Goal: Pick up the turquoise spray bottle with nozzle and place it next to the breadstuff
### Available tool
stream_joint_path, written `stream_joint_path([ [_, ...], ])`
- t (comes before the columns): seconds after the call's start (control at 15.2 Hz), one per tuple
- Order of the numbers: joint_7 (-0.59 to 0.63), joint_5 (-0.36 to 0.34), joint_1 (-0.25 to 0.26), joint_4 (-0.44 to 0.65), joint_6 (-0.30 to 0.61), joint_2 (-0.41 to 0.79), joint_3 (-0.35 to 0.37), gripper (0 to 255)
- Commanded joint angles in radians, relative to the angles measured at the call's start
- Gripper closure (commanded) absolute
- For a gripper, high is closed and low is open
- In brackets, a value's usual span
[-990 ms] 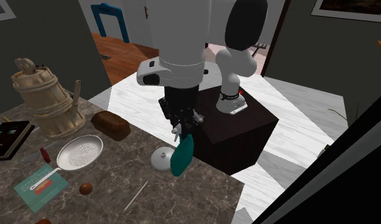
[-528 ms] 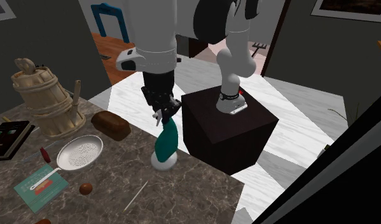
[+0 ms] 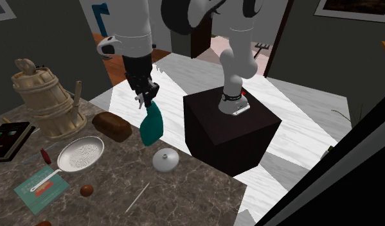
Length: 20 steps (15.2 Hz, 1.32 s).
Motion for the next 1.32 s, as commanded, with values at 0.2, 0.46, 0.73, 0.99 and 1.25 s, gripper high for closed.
stream_joint_path([
  [0.2, -0.118, 0.009, -0.065, 0.014, 0.001, 0.011, -0.050, 255],
  [0.46, -0.206, 0.013, -0.114, 0.041, -0.003, 0.031, -0.088, 255],
  [0.73, -0.290, 0.014, -0.161, 0.091, -0.015, 0.068, -0.122, 255],
  [0.99, -0.370, 0.014, -0.207, 0.165, -0.034, 0.122, -0.154, 255],
  [1.25, -0.447, 0.014, -0.251, 0.268, -0.065, 0.194, -0.182, 255],
])
